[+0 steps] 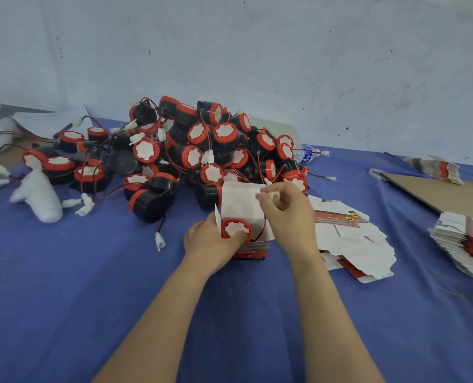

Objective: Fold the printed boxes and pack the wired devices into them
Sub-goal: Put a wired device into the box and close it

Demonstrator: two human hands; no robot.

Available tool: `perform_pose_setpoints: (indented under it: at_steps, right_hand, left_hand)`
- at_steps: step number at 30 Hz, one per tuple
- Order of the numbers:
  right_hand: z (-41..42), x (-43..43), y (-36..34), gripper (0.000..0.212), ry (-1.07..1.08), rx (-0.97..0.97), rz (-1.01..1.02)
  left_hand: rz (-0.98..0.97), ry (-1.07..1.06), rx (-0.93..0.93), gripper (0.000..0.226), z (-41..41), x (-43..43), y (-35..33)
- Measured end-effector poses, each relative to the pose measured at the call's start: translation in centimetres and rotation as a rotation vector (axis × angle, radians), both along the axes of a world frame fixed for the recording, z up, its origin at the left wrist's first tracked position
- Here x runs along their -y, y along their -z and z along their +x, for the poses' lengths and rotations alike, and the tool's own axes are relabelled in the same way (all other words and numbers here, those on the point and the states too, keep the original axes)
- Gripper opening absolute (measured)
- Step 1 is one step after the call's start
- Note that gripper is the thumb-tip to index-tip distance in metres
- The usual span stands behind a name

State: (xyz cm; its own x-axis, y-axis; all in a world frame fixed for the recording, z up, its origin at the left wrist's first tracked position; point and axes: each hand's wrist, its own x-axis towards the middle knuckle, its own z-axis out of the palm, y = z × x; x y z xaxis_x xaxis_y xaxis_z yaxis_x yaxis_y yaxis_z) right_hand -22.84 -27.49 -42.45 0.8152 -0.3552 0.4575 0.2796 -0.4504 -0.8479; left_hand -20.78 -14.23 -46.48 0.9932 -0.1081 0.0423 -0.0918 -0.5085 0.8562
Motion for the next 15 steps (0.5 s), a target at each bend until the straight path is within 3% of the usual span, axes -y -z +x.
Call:
perform_pose_setpoints:
  at_steps: [5, 7, 11, 15]
  right_hand:
    - [0.3, 0.2, 1.0, 0.013, 0.018, -0.081, 0.043]
    - [0.3, 0.1, 1.3, 0.027, 0.01, -0.129, 0.04]
    - [0.2, 0.5, 1.3, 0.029, 0.085, -0.168, 0.01]
    - [-0.1, 0.3, 1.3, 0.026, -0.006, -0.153, -0.167]
  left_hand:
    - [0.105, -0.052, 0.031, 0.05, 0.1, 0.1, 0.2]
    - [0.109, -0.083, 0.046, 0.049, 0.1, 0.1, 0.3]
    - [0.085, -0.157, 0.066, 0.046, 0.1, -0.2, 0.3]
    - [0.075, -0.16, 0.07, 0.045, 0.1, -0.1, 0.3]
